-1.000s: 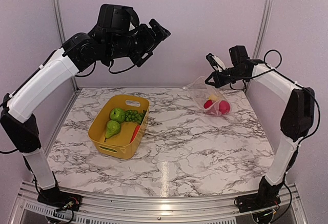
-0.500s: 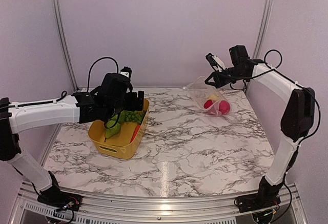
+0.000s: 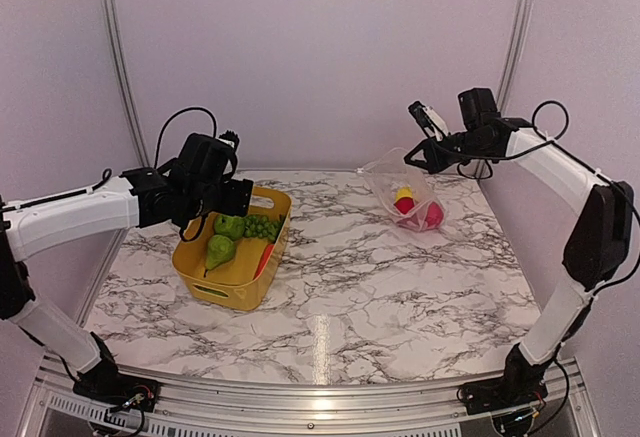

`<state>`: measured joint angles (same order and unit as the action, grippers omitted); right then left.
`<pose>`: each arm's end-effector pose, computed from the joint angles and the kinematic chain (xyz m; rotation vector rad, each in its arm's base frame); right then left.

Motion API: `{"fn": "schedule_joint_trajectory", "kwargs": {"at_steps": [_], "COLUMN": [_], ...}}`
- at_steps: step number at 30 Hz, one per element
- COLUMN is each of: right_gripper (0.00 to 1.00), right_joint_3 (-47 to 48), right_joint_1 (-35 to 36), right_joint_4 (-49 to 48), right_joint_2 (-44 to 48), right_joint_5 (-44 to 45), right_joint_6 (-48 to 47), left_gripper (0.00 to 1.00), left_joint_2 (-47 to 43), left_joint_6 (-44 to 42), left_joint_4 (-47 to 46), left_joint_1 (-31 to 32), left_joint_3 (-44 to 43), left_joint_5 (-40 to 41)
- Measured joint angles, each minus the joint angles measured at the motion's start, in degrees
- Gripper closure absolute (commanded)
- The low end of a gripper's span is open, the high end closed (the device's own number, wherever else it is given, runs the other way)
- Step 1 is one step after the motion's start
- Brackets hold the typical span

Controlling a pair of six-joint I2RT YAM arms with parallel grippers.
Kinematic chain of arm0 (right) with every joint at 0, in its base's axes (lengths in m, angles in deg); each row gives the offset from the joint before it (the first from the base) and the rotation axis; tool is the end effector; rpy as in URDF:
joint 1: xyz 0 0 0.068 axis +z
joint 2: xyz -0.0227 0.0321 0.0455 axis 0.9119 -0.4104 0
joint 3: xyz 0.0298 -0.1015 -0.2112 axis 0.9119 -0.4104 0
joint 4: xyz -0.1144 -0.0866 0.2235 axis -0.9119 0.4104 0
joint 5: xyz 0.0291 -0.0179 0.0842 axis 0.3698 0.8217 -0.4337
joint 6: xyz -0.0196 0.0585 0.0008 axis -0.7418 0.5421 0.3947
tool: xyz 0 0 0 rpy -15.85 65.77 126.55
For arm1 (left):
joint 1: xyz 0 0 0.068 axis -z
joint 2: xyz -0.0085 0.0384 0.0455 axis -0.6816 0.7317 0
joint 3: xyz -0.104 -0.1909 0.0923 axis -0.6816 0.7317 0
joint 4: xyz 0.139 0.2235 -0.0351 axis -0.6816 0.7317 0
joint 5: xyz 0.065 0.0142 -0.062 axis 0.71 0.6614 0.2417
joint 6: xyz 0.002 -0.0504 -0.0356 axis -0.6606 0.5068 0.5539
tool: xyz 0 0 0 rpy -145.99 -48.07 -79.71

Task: Place the food in the zip-top bag and seal the zipper
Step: Pick up the fake fruit from the bin.

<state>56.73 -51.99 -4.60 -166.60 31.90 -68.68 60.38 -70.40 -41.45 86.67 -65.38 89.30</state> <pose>0.3707 0.1164 0.3057 -0.8105 2.0795 0.6366 0.2728 -0.2246 0.2701 0.2365 1.9777 0.0232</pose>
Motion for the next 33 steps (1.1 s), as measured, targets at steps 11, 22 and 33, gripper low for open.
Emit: {"fn": "schedule_joint_trajectory", "kwargs": {"at_steps": [11, 22, 33], "right_gripper": [1.0, 1.0, 1.0], "right_joint_3": [-5.16, -5.2, -5.2], "right_joint_1": [0.0, 0.0, 0.0], "right_joint_4": [-1.46, -1.86, -1.88], "right_joint_2": [2.84, 2.84, 2.84], "right_joint_5": [-1.22, -1.68, -1.75], "right_joint_6": [-0.59, -0.83, -1.01], "left_gripper": [0.03, 0.25, 0.14], "left_joint_2": [2.95, 10.58, 16.83], "left_joint_6": [-3.58, -6.12, -4.57], "left_joint_4": [13.94, 19.15, 21.88], "left_joint_1": [-1.97, -4.35, -5.4], "left_joint_3": [-3.78, -4.22, -5.05], "left_joint_5": [-11.17, -12.79, -11.37]}}
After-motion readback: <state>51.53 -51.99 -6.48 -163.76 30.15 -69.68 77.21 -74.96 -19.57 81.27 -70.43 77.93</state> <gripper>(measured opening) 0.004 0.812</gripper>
